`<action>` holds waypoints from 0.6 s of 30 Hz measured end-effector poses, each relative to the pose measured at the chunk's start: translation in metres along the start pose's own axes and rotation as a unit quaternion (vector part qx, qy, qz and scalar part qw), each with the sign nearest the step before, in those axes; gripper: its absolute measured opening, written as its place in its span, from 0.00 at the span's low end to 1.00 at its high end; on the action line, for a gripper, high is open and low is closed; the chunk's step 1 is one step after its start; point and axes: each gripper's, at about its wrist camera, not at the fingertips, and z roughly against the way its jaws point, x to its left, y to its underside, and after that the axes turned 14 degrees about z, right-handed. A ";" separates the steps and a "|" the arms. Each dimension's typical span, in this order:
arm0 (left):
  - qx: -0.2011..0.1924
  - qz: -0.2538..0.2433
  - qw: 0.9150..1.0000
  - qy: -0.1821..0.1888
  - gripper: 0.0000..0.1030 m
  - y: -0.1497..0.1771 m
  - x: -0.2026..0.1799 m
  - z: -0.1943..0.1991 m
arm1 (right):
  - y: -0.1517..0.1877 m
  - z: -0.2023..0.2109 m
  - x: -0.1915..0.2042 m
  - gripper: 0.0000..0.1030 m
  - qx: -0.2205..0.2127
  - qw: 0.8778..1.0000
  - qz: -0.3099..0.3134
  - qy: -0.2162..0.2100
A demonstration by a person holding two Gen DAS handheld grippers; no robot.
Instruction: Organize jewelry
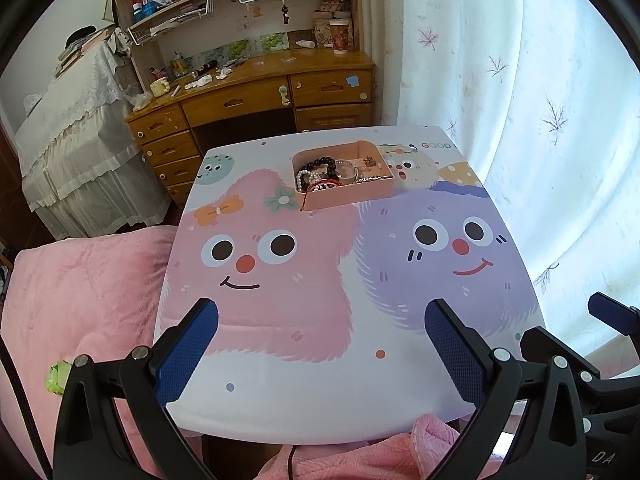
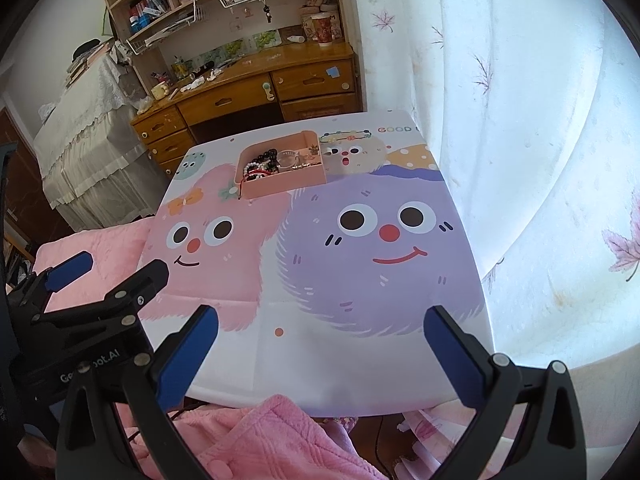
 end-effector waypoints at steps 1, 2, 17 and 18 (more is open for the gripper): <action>0.000 0.000 1.000 0.000 0.99 0.000 0.000 0.000 | 0.001 -0.001 0.001 1.00 0.000 1.000 -0.001 0.000; 0.001 0.000 1.000 -0.001 0.99 0.000 -0.001 0.000 | 0.000 0.000 0.000 1.00 0.000 1.000 0.000 -0.001; 0.000 0.005 1.000 -0.006 0.99 -0.003 0.000 -0.002 | -0.002 0.000 0.000 1.00 0.002 1.000 0.002 -0.002; 0.001 0.005 1.000 -0.005 0.99 -0.003 0.000 -0.003 | -0.002 0.000 -0.001 1.00 0.002 1.000 0.002 -0.002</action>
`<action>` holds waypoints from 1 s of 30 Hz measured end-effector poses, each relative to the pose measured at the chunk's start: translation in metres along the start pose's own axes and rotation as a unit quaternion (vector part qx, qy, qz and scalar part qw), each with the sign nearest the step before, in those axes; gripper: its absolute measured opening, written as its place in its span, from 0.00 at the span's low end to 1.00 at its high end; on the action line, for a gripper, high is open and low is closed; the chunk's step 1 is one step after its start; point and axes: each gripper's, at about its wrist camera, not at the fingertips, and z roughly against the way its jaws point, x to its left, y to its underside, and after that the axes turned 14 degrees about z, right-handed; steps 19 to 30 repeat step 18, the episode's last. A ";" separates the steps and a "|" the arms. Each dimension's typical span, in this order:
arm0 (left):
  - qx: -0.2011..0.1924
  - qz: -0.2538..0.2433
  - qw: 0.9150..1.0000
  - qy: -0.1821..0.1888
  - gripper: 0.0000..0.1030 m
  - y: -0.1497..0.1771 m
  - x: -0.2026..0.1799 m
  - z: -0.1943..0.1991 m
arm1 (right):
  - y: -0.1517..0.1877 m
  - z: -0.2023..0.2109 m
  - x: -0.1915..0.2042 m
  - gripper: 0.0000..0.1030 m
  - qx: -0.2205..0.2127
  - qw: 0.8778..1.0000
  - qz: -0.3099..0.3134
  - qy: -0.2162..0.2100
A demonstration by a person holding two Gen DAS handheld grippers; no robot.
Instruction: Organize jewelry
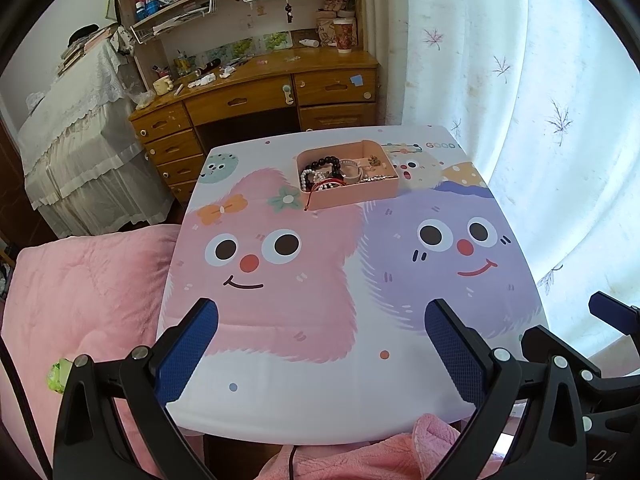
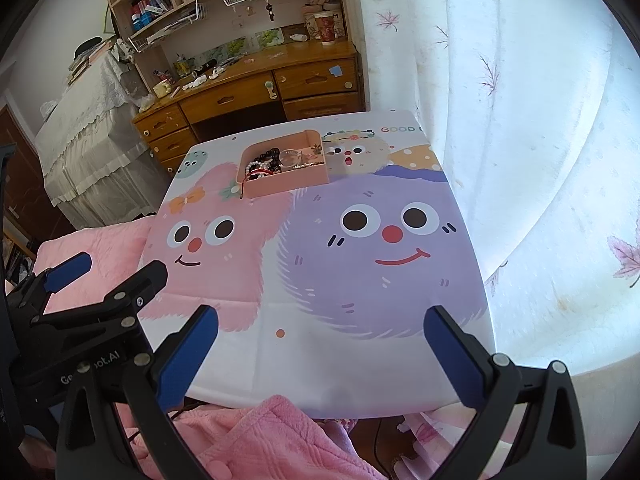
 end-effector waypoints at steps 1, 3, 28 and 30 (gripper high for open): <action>-0.001 0.000 1.000 -0.001 0.99 0.000 -0.001 0.000 | 0.000 0.000 0.000 1.00 0.000 1.000 0.000 0.000; -0.001 0.000 1.000 -0.001 0.99 0.000 0.000 0.000 | 0.000 0.000 0.000 1.00 0.001 1.000 -0.001 0.000; 0.000 0.001 1.000 -0.002 0.99 0.000 -0.001 -0.001 | -0.002 -0.002 -0.001 1.00 0.003 1.000 0.001 0.001; 0.000 0.001 1.000 -0.002 0.99 0.000 -0.001 -0.001 | -0.002 -0.002 -0.001 1.00 0.003 1.000 0.001 0.001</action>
